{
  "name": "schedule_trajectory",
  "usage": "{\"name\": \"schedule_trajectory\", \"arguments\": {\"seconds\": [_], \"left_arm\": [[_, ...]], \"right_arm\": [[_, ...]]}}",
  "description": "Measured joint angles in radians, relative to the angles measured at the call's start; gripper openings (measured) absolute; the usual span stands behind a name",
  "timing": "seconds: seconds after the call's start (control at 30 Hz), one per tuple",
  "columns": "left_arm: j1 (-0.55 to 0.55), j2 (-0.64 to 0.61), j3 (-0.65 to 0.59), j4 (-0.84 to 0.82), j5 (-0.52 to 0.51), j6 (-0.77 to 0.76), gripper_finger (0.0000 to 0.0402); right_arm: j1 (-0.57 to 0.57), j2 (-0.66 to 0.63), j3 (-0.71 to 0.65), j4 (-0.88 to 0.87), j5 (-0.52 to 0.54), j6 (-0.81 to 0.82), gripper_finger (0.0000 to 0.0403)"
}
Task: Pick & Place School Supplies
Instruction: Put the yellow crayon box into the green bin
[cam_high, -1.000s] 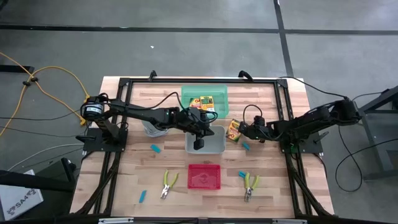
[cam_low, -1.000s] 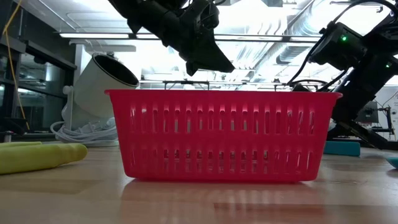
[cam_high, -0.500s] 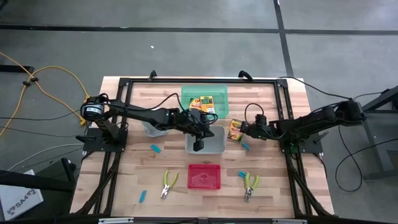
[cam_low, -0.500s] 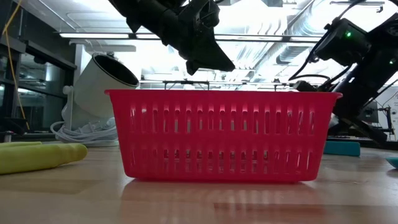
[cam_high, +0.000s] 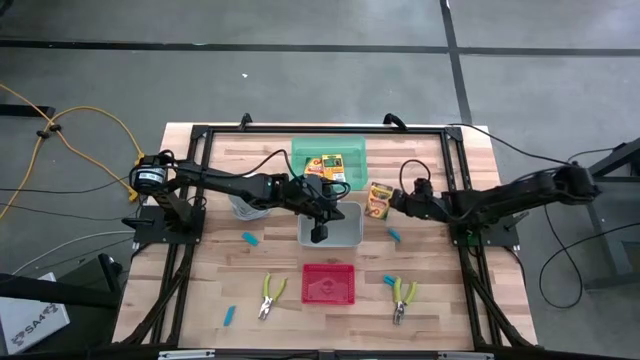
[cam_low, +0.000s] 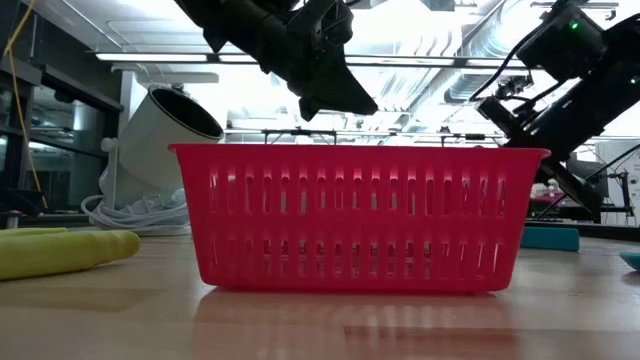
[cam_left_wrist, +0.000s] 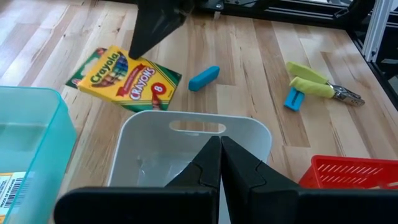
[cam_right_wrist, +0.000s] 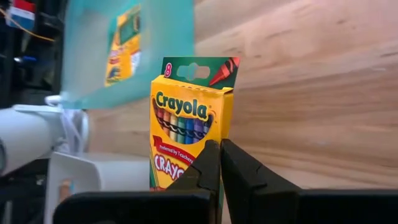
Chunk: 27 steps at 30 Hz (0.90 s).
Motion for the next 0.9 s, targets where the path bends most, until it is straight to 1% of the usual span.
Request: {"name": "schedule_trajectory", "arguments": {"seconds": [0.4, 0.47, 0.57, 0.67, 0.73, 0.8, 0.9], "left_arm": [[0.0, 0.0, 0.0, 0.0, 0.0, -0.004, 0.0001], [0.0, 0.0, 0.0, 0.0, 0.0, -0.004, 0.0001], [0.0, 0.0, 0.0, 0.001, 0.0, -0.003, 0.0001], [0.0, 0.0, 0.0, 0.011, 0.0, -0.003, 0.0001], [-0.001, 0.0, 0.0, 0.018, 0.0, -0.003, 0.0001], [-0.004, 0.0, 0.0, 0.02, -0.001, -0.003, 0.0001], [-0.014, 0.0, 0.0, 0.026, -0.001, -0.003, 0.0001]], "right_arm": [[-0.01, -0.133, 0.001, -0.011, 0.062, -0.068, 0.0003], [-0.024, -0.15, 0.001, 0.007, 0.074, -0.092, 0.0003], [-0.066, -0.159, 0.002, 0.079, 0.083, -0.171, 0.0003], [-0.137, -0.151, 0.002, 0.149, 0.043, -0.244, 0.0003], [-0.191, -0.127, 0.002, 0.19, -0.006, -0.28, 0.0003], [-0.245, -0.089, 0.002, 0.253, -0.053, -0.317, 0.0003], [-0.322, -0.005, 0.003, 0.391, -0.129, -0.378, 0.0003]]}}
